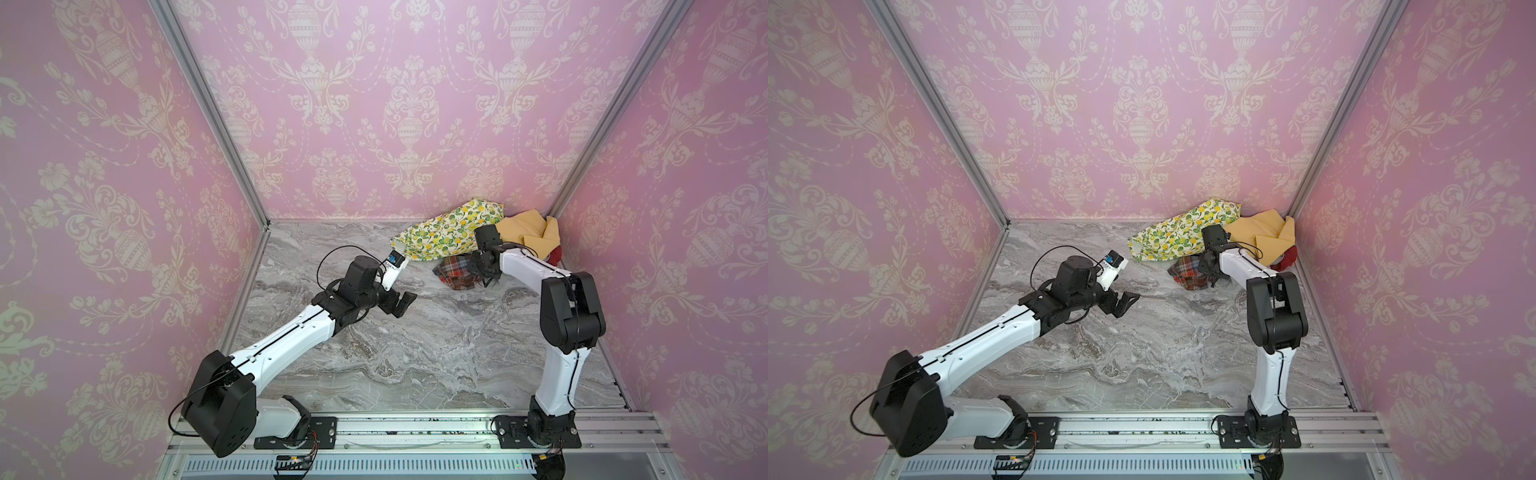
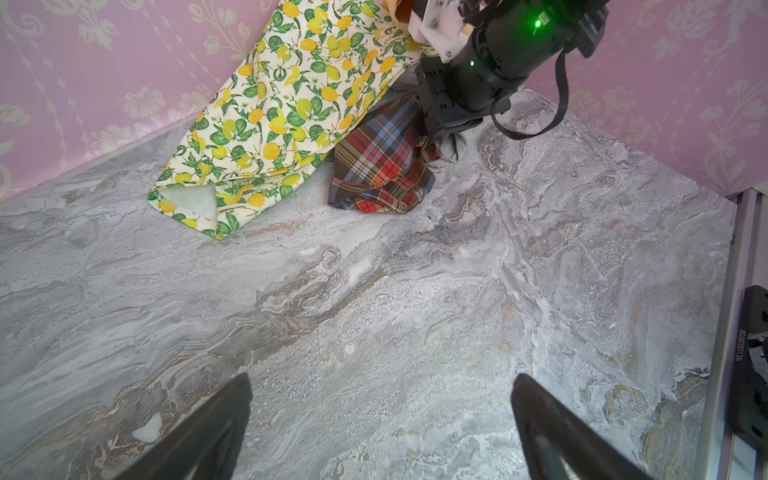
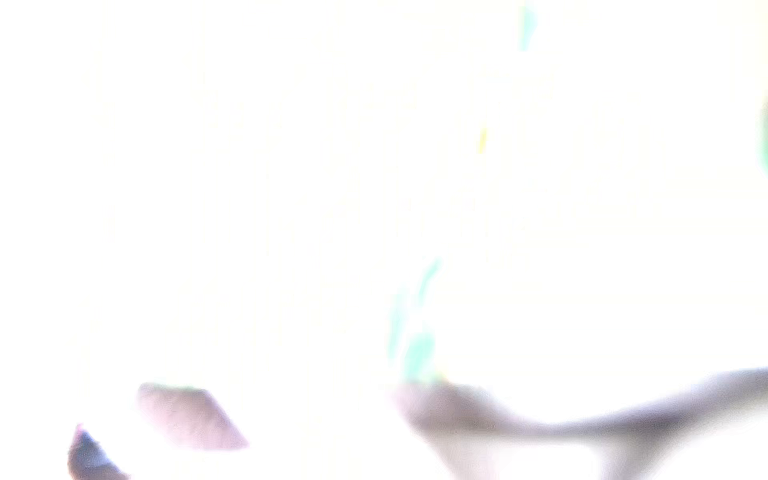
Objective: Pick out a specific cloth from the pile
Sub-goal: 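Lift the plaid shirt up out of the pile with the right gripper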
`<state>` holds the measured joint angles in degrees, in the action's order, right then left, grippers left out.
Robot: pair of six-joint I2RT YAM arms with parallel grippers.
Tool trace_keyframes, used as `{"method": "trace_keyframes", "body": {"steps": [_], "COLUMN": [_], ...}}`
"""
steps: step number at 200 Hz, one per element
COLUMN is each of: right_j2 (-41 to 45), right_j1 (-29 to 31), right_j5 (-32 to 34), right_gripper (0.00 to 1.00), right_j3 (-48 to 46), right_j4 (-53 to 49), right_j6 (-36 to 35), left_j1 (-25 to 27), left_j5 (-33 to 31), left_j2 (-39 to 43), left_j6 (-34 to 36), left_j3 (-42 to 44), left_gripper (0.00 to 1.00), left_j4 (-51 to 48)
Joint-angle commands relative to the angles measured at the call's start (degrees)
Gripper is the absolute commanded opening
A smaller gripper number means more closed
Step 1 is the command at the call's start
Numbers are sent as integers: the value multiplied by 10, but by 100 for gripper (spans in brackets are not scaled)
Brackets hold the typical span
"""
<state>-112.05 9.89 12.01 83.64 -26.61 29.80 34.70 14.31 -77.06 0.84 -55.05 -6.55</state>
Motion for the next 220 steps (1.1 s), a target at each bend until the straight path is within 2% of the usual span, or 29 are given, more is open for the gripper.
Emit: {"method": "trace_keyframes", "body": {"steps": [1, 84, 155, 220], "right_j2": [57, 131, 116, 120], "right_j1": [3, -13, -33, -44], "right_j5": [3, -33, -101, -163], "right_gripper": [0, 0, 0, 0], "right_j3": [51, 155, 290, 370], "right_j4": [-18, -52, -90, -69], "right_j6": [-22, -25, -17, 10], "left_j1": [2, 2, 2, 2], "left_j5": [-5, -7, -8, -10], "left_j2": [-8, -12, -5, -4], "left_j6": [16, 14, 12, 11], "left_j3": [-1, -2, -1, -2], "left_gripper": [99, 99, 99, 99], "left_j4": [-1, 3, 6, 8]}}
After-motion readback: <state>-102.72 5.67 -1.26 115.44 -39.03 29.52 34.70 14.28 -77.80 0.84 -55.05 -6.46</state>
